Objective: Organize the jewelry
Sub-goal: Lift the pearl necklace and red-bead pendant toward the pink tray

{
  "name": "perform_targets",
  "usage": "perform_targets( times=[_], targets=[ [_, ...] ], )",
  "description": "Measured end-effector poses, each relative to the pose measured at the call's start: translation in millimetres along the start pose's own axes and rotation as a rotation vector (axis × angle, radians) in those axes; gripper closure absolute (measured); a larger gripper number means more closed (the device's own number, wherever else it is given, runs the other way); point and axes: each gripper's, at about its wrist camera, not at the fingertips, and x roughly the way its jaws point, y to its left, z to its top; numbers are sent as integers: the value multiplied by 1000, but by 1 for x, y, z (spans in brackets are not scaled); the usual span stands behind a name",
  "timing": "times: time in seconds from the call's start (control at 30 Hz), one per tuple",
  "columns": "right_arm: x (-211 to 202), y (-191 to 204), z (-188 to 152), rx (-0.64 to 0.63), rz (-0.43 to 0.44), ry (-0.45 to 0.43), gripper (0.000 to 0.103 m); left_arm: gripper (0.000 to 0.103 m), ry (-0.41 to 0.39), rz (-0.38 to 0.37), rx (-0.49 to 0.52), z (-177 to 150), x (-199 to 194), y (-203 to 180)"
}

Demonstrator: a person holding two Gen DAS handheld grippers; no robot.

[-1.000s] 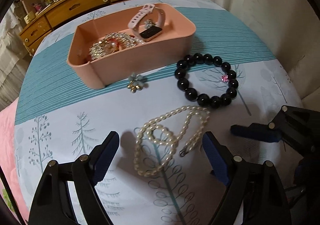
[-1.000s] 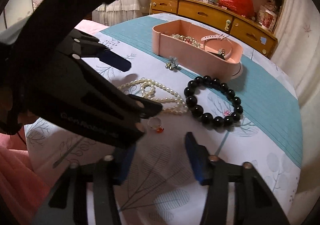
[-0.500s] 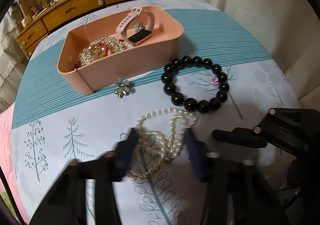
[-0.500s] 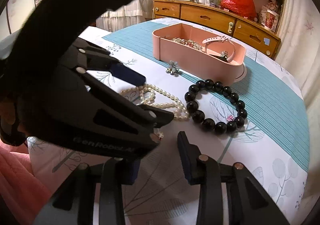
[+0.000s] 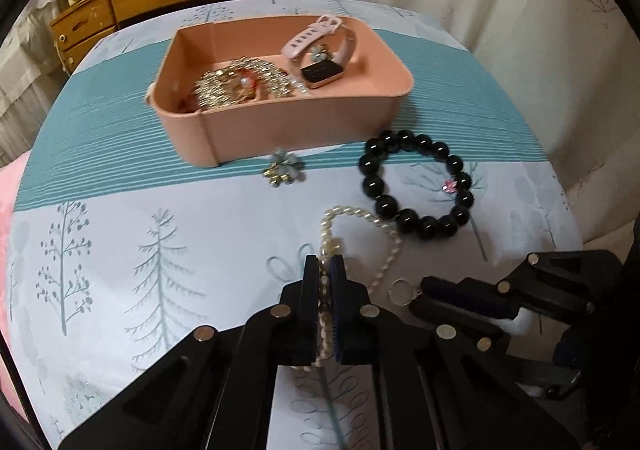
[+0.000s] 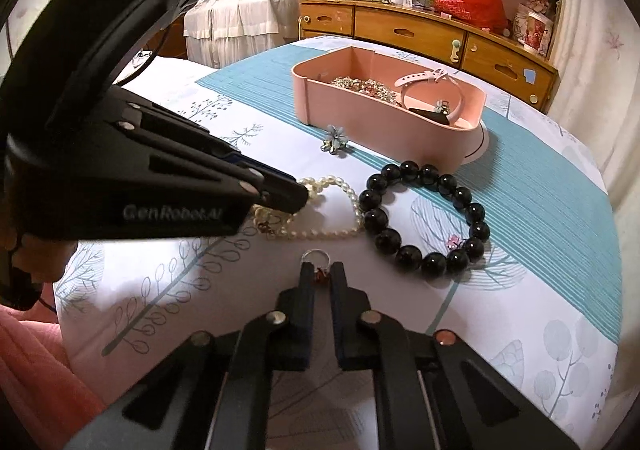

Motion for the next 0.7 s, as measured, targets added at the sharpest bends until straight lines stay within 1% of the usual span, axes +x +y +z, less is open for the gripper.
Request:
perform_targets(
  times=[0.17, 0.23, 0.3, 0.4, 0.53, 0.6, 0.7],
  targets=[
    [0, -4, 5, 40, 29, 5, 96, 100, -2, -19, -60, -3, -9, 14],
    [0, -5, 7, 59, 35, 1, 96, 100, -4, -27, -63, 0, -17, 17],
    [-1, -9, 11, 86, 43, -3, 96, 100, 17, -43, -58, 5, -24, 19],
    [-4, -12, 20, 112, 43, -20, 96, 100, -10, -69, -40, 17, -51, 18],
    [-9, -19, 33, 146, 30, -57, 96, 100, -60, -81, 24, 35, -89, 12],
    [-12, -23, 41, 164, 25, -74, 96, 100, -69, -82, 52, 45, -104, 10],
    [-19, -28, 52, 184, 17, -107, 96, 100, -83, -106, 64, 61, -126, 10]
  ],
)
